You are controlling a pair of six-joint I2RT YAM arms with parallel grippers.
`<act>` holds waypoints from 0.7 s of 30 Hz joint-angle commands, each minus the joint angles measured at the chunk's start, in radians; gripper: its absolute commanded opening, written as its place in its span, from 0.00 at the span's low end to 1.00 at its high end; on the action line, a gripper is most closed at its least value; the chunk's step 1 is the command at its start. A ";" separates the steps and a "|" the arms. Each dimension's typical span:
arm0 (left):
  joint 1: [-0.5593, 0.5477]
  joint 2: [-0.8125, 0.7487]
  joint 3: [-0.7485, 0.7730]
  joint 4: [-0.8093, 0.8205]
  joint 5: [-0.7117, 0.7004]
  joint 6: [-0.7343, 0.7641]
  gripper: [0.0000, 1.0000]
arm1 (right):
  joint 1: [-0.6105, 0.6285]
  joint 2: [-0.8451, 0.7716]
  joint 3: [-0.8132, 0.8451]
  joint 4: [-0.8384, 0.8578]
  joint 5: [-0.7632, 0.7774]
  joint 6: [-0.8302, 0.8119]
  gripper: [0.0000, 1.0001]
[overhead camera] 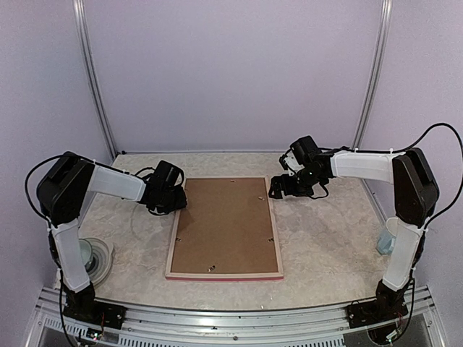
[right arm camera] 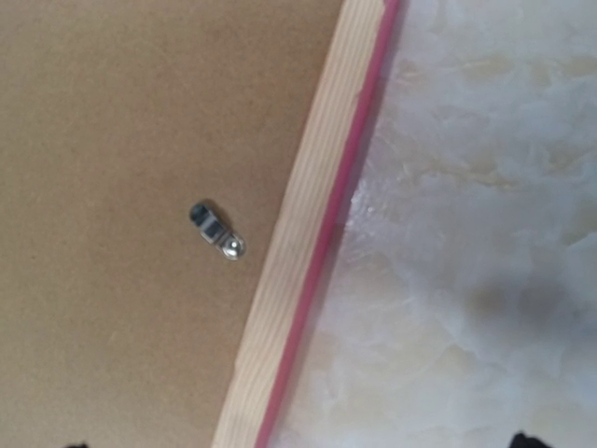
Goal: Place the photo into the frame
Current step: Press the fastener onto the backboard.
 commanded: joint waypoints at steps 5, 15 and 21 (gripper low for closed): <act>0.017 0.006 -0.038 0.005 0.014 -0.008 0.33 | -0.006 -0.032 -0.004 0.004 -0.002 -0.005 0.98; 0.011 -0.044 0.038 -0.016 0.039 -0.035 0.34 | -0.006 -0.035 -0.003 0.002 -0.006 -0.002 0.98; 0.011 -0.014 0.047 -0.052 0.018 -0.036 0.34 | -0.006 -0.041 -0.013 0.002 -0.001 -0.003 0.98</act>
